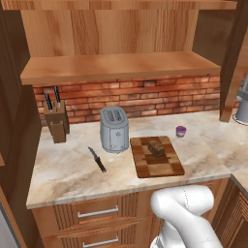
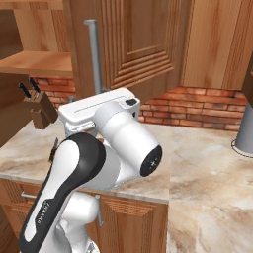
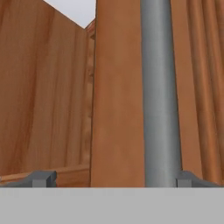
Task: Pick the bread, place it on the cutting board, pick the jam, place it on the counter, and close the cabinet.
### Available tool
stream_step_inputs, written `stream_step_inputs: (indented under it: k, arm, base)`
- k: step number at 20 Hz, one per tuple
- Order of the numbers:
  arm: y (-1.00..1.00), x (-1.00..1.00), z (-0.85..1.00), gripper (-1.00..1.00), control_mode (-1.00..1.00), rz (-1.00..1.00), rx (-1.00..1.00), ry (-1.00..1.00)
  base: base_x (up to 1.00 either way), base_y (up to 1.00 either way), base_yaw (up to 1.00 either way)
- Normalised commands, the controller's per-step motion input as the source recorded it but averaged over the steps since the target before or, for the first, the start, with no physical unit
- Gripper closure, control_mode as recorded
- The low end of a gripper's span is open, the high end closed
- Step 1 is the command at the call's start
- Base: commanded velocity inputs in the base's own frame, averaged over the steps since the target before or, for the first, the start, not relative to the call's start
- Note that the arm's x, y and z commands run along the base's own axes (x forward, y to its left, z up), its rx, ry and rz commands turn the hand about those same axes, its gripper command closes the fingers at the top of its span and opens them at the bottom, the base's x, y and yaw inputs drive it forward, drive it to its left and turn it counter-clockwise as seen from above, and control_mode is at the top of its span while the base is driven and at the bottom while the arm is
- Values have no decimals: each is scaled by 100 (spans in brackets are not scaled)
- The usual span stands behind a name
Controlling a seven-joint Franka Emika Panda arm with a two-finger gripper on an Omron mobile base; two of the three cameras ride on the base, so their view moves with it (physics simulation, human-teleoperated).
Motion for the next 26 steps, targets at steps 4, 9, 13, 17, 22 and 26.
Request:
stream_step_inputs:
  k: [4,9,13,17,22,26]
  arm:
    - [24,21,0,-100,-100,0,0,0]
    - [27,22,0,-100,-100,0,0,0]
    - [30,18,0,-100,-100,-1,0,0]
    - [38,13,0,-100,-100,-5,0,0]
    - [36,15,0,-100,-100,-7,0,0]
    - [19,12,0,-100,-100,-4,0,0]
  base:
    - [0,0,0]
    - [0,0,0]
    - [0,0,0]
    - [0,0,0]
    - [0,0,0]
    - [0,0,0]
